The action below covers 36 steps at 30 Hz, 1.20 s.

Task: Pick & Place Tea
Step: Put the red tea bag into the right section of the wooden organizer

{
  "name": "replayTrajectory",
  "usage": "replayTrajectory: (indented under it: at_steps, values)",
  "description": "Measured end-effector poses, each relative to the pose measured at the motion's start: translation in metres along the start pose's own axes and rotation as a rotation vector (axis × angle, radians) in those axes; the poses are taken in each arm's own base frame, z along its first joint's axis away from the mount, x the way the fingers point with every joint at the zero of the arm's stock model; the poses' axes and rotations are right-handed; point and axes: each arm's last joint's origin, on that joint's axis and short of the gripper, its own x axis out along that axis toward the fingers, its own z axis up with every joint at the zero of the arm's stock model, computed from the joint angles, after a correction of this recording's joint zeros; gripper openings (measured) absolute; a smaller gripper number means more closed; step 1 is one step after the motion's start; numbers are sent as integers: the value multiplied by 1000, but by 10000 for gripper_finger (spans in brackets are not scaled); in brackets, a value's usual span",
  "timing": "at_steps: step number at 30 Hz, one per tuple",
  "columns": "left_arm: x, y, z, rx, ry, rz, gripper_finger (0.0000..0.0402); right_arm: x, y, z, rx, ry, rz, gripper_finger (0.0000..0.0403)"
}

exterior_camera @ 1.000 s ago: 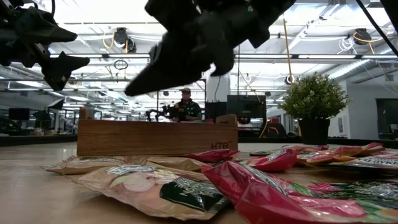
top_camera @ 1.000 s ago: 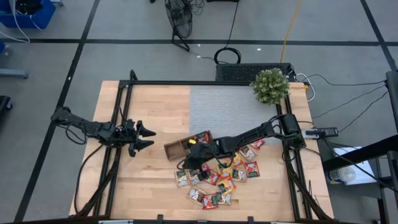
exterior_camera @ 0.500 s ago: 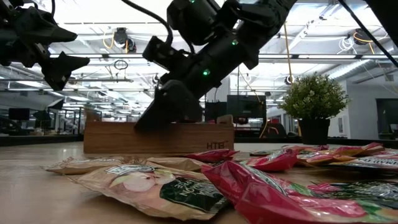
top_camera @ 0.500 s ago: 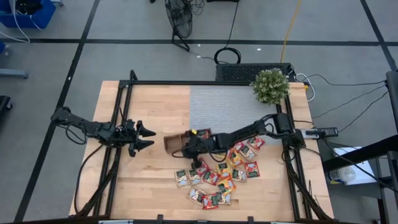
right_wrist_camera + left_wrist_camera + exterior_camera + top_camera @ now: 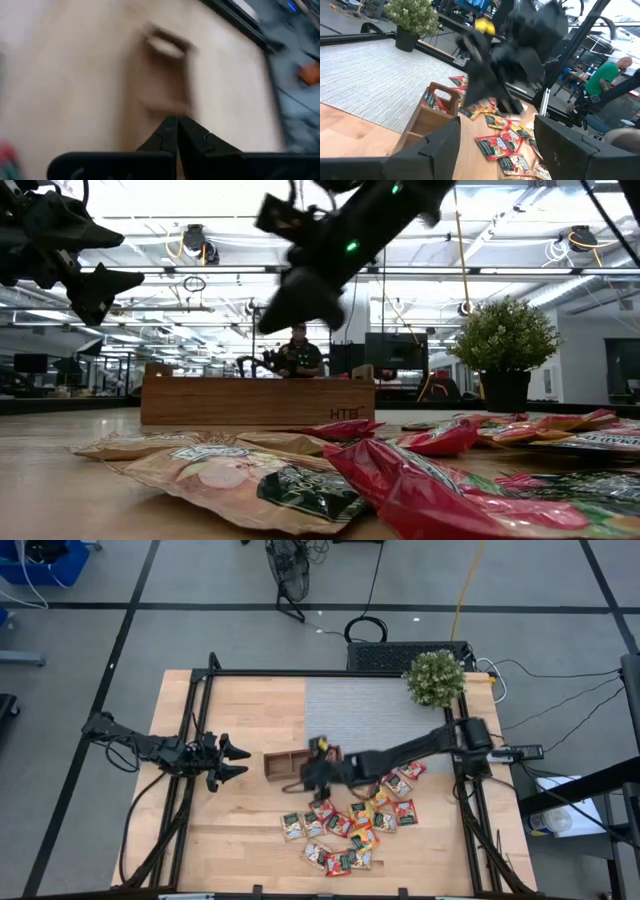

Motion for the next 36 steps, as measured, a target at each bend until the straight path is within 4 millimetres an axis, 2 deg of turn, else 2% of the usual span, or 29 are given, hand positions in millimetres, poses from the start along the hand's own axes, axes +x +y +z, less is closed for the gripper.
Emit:
replayTrajectory:
  at_steps: [3, 7, 10, 13, 18, 26, 36]
  values:
    - [0, 0, 0, 0, 0, 0, 250, -14, -42, -18, 51, 133, 48, 21]
    - [0, 0, 0, 0, 1, 0, 251, -19, -91, -51, 253, 264, 198, 87]
    - [0, 0, 0, 0, 1, 1, 251, -15, -114, -71, 371, 296, 330, 145]
    - [0, 0, 0, 0, 1, 1, 251, -5, -124, -85, 424, 304, 401, 189]
    - [0, 0, 0, 0, 1, 0, 251, 10, -121, -91, 409, 299, 416, 213]
    - [0, 0, 0, 0, 1, 1, 251, 23, -101, -88, 376, 286, 492, 200]
    - [0, 0, 0, 0, 1, 1, 251, 20, -90, -83, 365, 302, 519, 196]
